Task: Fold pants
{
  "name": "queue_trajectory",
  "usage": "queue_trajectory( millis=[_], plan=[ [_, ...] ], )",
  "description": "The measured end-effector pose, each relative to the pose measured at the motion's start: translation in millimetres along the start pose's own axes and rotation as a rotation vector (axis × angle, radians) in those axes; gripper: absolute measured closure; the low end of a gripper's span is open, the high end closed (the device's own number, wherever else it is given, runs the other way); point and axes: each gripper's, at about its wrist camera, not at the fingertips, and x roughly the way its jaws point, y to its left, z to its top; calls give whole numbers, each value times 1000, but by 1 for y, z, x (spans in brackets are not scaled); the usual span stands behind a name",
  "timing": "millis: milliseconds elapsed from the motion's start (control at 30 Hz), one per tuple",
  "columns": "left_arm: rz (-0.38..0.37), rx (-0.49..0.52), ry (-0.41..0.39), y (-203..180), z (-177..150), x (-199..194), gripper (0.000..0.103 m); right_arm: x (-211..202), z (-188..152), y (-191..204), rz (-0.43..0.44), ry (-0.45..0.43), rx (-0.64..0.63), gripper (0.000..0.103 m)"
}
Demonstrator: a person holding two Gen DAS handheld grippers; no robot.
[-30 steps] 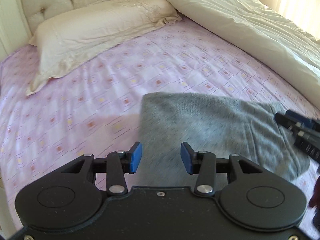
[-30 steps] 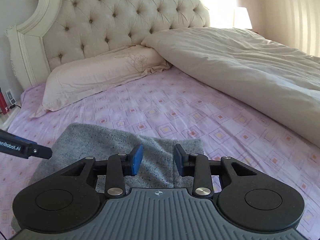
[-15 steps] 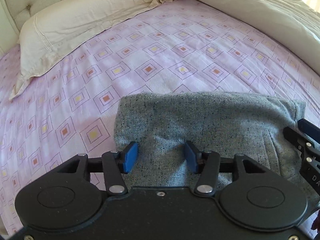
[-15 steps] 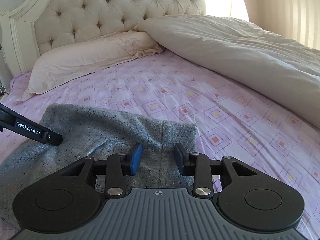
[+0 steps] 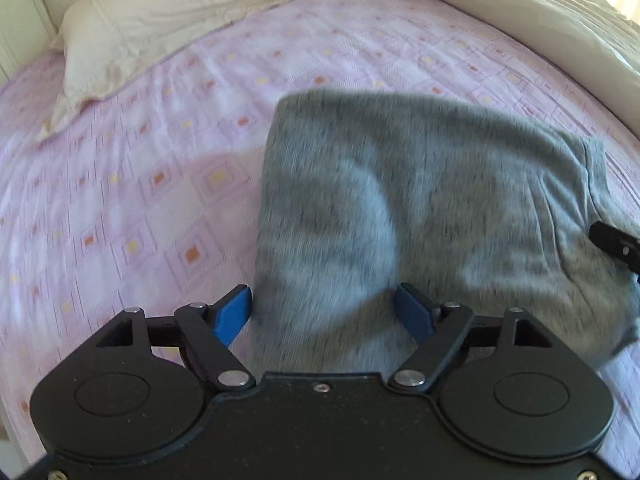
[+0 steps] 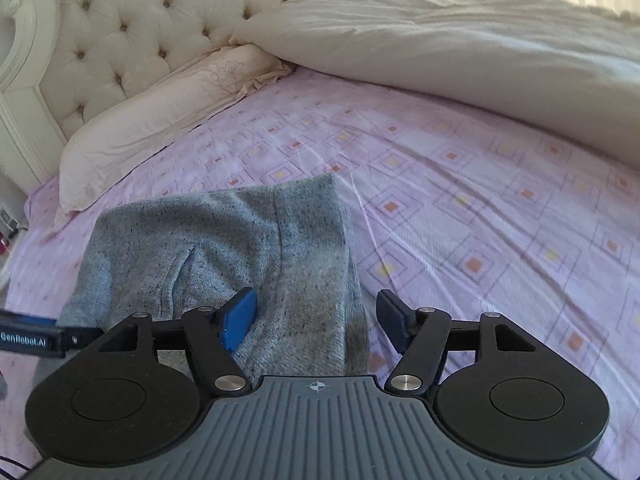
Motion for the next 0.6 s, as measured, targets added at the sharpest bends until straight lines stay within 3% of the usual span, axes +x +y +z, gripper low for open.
queue_trajectory(
  millis=[167, 300, 400, 433, 467, 500, 533, 600],
  plan=[
    [-58, -52, 12, 18, -11, 3, 10, 5, -4, -14, 76, 49, 103, 33],
    [-121, -92, 51, 24, 2, 21, 0, 13, -1, -19, 130, 43, 109, 27],
    [-136, -73, 42, 19, 17, 31, 0, 22, 0, -17, 192, 23, 98, 27],
    [-137, -76, 36, 17, 20, 32, 0, 26, -1, -17, 218, 18, 99, 28],
    [-139, -90, 30, 16, 24, 34, 1, 29, -2, -17, 236, 3, 100, 41],
    [-136, -111, 29, 16, 27, 34, 4, 30, -3, -18, 244, 7, 102, 58],
    [-127, -130, 23, 15, 27, 33, 9, 31, -4, -19, 252, 6, 112, 60],
    [-157, -145, -14, 12, 26, 19, 57, 24, -7, -18, 271, -1, 133, 68]
  ],
)
